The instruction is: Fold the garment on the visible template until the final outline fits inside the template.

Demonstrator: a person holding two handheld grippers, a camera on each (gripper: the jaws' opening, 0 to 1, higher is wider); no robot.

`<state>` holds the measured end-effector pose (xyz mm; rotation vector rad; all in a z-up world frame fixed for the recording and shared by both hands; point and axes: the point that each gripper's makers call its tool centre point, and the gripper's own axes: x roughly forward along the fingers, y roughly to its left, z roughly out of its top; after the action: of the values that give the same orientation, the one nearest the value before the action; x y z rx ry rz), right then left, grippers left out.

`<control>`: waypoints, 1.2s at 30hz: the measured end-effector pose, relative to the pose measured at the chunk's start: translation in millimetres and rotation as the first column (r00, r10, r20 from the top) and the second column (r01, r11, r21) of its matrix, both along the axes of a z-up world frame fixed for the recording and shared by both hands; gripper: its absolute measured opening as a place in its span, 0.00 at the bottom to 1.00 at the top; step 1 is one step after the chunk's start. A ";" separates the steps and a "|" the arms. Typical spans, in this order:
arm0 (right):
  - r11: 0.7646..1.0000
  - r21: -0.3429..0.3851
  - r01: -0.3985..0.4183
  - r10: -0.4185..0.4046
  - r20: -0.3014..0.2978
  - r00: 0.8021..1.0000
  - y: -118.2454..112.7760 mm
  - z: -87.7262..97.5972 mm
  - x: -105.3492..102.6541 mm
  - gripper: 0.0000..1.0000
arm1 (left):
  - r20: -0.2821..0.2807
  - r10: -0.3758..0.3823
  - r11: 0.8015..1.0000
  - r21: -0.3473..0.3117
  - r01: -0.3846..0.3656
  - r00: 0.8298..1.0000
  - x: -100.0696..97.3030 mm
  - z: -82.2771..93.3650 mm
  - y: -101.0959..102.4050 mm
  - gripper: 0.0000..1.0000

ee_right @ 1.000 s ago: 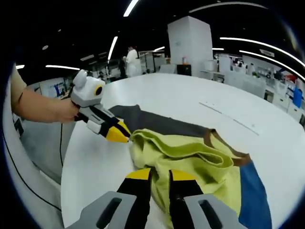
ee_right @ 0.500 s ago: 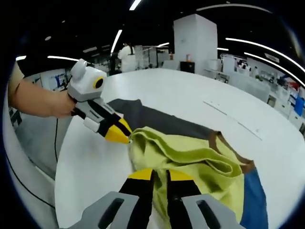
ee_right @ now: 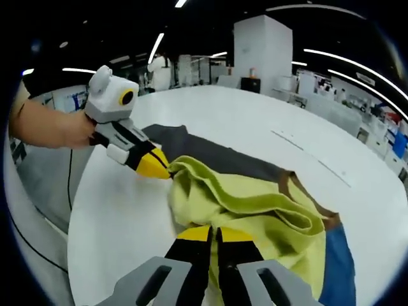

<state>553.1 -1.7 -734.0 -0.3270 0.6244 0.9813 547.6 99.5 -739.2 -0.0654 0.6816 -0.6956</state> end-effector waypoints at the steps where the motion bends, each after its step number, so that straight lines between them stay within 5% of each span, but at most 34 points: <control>1: 1.000 0.000 0.000 0.000 0.000 1.000 0.1 0.0 -0.2 0.00 | 0.000 0.005 1.000 -0.008 -0.005 1.000 0.2 0.9 -0.2 0.05; 4: 1.000 -0.001 -0.002 0.002 -0.002 1.000 0.0 -0.1 -0.9 0.00 | 0.002 0.022 0.999 -0.039 -0.022 1.000 0.5 4.9 -0.9 0.14; 17: 1.000 -0.009 -0.007 0.007 0.002 1.000 -2.0 0.9 -3.2 0.00 | -0.009 0.091 0.983 -0.159 -0.092 0.996 1.3 15.3 0.9 0.12; 26: 1.000 -0.009 -0.004 0.004 0.006 1.000 -3.5 1.6 -3.1 0.00 | -0.071 0.125 0.960 -0.244 -0.139 0.990 -6.6 11.7 5.3 0.13; 36: 1.000 -0.009 -0.002 0.002 0.010 1.000 -4.4 2.2 -3.5 0.00 | -0.081 0.152 0.958 -0.233 -0.168 0.985 -2.9 5.2 12.1 0.12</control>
<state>549.6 -6.2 -731.8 -0.3408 0.6200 0.9788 544.7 111.6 -734.0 -0.3624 0.6417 -0.6184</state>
